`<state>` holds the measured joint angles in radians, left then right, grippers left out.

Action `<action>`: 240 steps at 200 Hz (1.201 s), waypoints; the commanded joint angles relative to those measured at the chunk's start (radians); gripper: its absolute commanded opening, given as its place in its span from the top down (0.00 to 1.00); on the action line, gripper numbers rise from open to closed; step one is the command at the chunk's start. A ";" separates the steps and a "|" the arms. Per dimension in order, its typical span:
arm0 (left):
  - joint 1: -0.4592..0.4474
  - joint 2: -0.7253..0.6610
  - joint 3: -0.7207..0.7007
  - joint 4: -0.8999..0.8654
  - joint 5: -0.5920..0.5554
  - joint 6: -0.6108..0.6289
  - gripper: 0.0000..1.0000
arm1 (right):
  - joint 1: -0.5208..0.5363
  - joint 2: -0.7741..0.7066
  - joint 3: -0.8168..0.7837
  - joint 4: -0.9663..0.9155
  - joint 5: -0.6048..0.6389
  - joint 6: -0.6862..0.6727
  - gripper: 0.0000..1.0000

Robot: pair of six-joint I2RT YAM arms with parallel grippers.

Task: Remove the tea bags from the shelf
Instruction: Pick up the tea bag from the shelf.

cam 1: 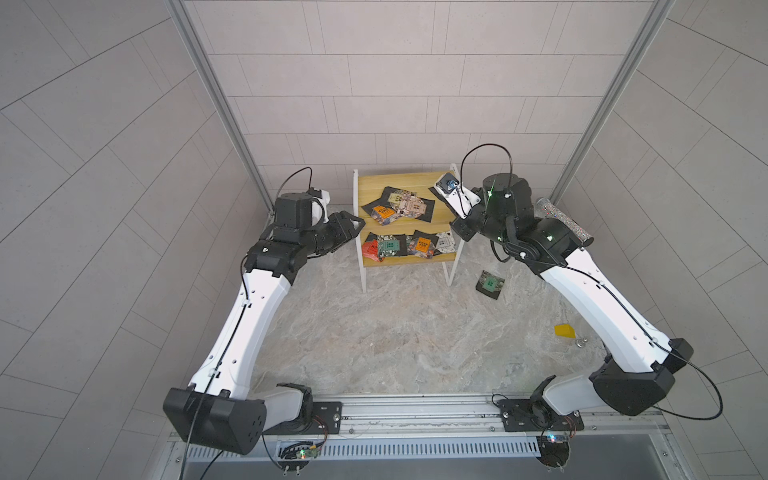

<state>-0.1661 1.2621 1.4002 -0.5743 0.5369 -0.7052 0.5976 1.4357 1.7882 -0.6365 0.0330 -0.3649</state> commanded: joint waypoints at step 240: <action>0.008 -0.260 -0.294 -0.158 -0.127 0.061 0.17 | 0.009 -0.576 -0.907 -0.239 0.459 0.882 1.00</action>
<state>-0.1638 1.0401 1.1690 -0.7158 0.4366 -0.6548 0.6121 0.8440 0.9463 -0.8230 0.4644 0.2977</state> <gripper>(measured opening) 0.828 0.083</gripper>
